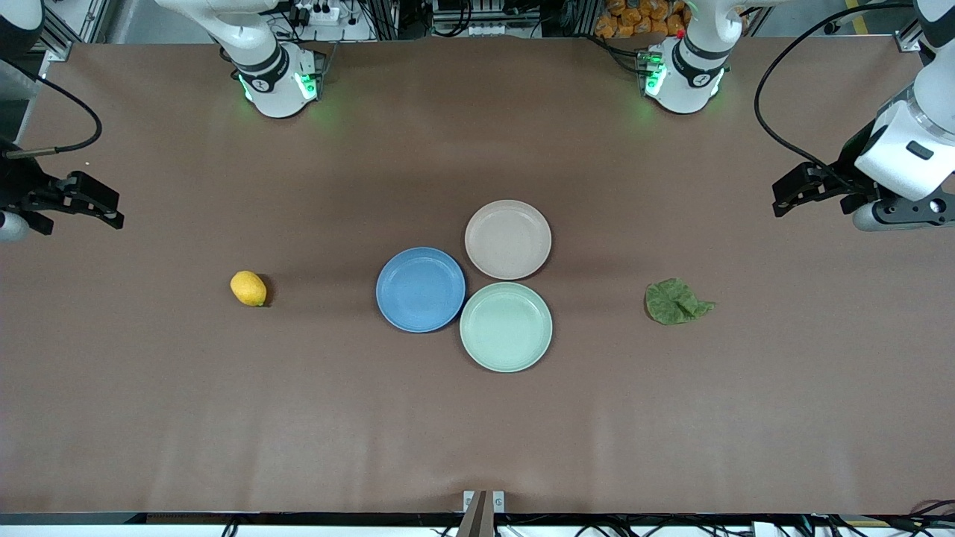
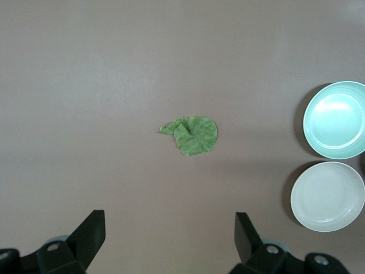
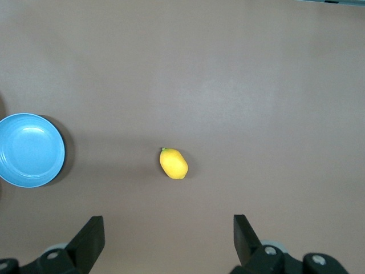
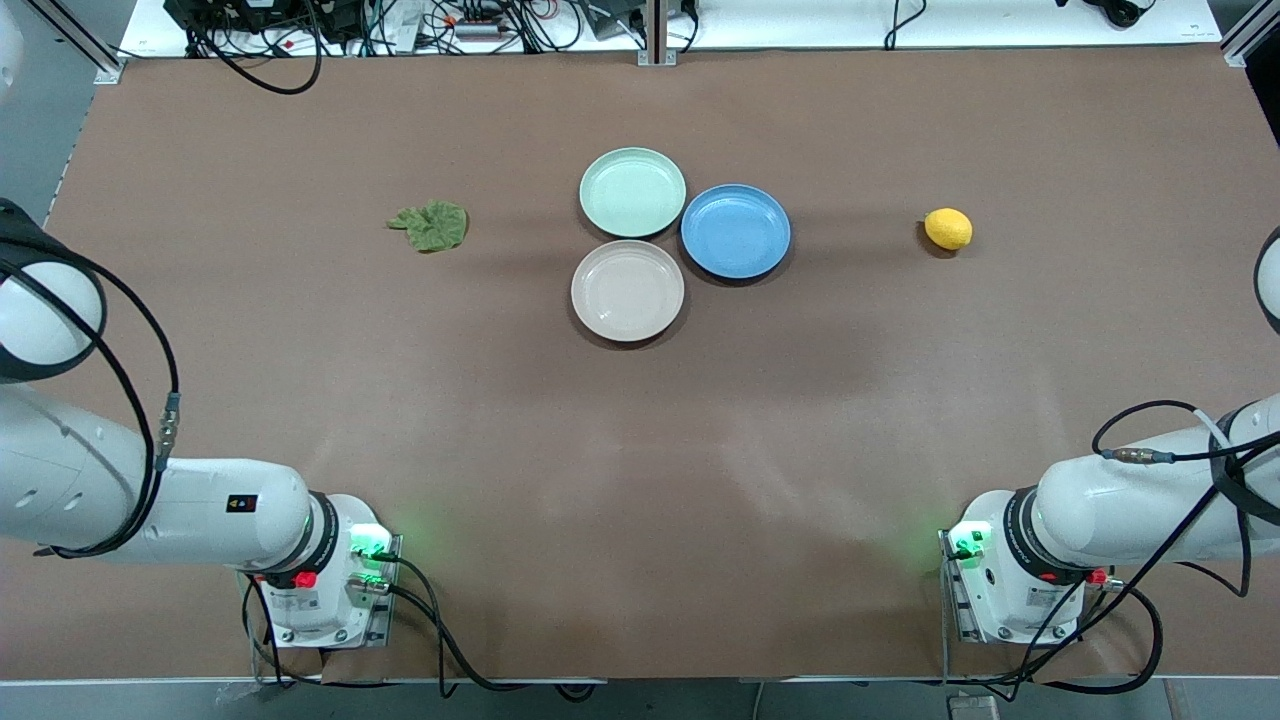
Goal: Pick lemon and lettuce from blue and beige plates
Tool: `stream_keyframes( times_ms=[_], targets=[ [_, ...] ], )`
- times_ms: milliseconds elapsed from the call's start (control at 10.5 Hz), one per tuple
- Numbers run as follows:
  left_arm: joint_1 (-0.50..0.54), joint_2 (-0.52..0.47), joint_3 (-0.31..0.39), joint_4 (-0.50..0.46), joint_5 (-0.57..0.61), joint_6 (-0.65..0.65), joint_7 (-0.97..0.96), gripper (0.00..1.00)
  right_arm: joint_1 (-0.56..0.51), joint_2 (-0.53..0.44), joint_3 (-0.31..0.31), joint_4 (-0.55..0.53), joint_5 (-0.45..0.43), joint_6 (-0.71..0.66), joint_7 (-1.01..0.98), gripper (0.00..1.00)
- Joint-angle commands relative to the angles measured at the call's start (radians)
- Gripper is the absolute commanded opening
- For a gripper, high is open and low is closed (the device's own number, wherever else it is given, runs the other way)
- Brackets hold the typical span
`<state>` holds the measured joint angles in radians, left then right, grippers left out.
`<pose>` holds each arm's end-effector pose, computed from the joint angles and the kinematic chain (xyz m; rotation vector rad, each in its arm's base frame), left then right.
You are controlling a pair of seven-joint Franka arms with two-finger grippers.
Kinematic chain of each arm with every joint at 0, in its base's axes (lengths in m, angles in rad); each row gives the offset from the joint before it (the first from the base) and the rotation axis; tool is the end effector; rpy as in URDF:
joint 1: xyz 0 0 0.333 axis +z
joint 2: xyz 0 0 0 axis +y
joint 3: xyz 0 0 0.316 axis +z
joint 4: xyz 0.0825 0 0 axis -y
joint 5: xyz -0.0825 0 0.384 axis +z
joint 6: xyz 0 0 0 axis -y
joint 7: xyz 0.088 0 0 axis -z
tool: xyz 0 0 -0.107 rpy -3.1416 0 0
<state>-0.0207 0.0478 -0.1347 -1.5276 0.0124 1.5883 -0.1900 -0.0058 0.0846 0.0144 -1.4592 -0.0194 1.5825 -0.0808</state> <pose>0.5647 -0.0852 0.6198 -3.1374 -0.0544 -0.0222 0.5826 0.0026 0.6302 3.1183 0.1391 0.0594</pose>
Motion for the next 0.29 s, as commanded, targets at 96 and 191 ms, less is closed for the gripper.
stream_keyframes(
  times_ms=[96,191],
  targets=[
    [0.002,-0.006,0.001,0.001,0.02,-0.013,0.023,1.0,0.001,-0.008,-0.004,0.006,0.006,0.001,0.01,1.0],
    [0.002,-0.006,0.001,0.001,0.02,-0.013,0.023,1.0,0.0,-0.008,-0.004,0.006,0.01,-0.004,0.015,1.0]
  ],
)
